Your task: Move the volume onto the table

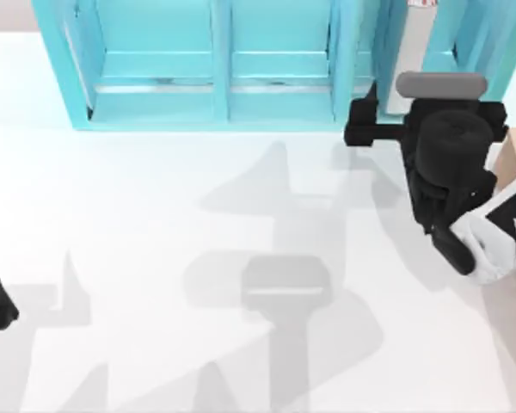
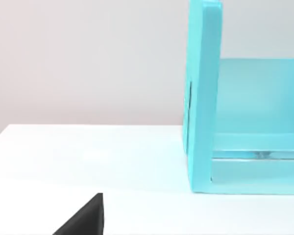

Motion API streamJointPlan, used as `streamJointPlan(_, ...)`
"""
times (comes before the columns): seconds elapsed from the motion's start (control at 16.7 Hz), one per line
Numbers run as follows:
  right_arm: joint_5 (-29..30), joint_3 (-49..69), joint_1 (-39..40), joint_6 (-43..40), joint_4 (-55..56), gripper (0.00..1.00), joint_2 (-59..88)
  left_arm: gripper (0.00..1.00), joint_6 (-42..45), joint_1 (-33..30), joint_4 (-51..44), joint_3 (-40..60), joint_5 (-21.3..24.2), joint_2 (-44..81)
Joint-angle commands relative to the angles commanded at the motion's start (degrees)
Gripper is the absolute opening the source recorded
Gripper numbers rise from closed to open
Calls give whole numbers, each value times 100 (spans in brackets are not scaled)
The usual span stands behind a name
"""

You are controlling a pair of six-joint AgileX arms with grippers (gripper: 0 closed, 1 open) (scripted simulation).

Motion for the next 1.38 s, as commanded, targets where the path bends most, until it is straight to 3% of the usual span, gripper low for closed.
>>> streamJointPlan(0.48,-440,1974,-455,-76,-855,100,1058,100,0,0,0,0,0,0)
streamJointPlan(0.78,-485,2128,-501,-80,-936,100,1141,100,0,0,0,0,0,0)
streamJointPlan(1.38,-485,2128,-501,-80,-936,25,1141,100,0,0,0,0,0,0)
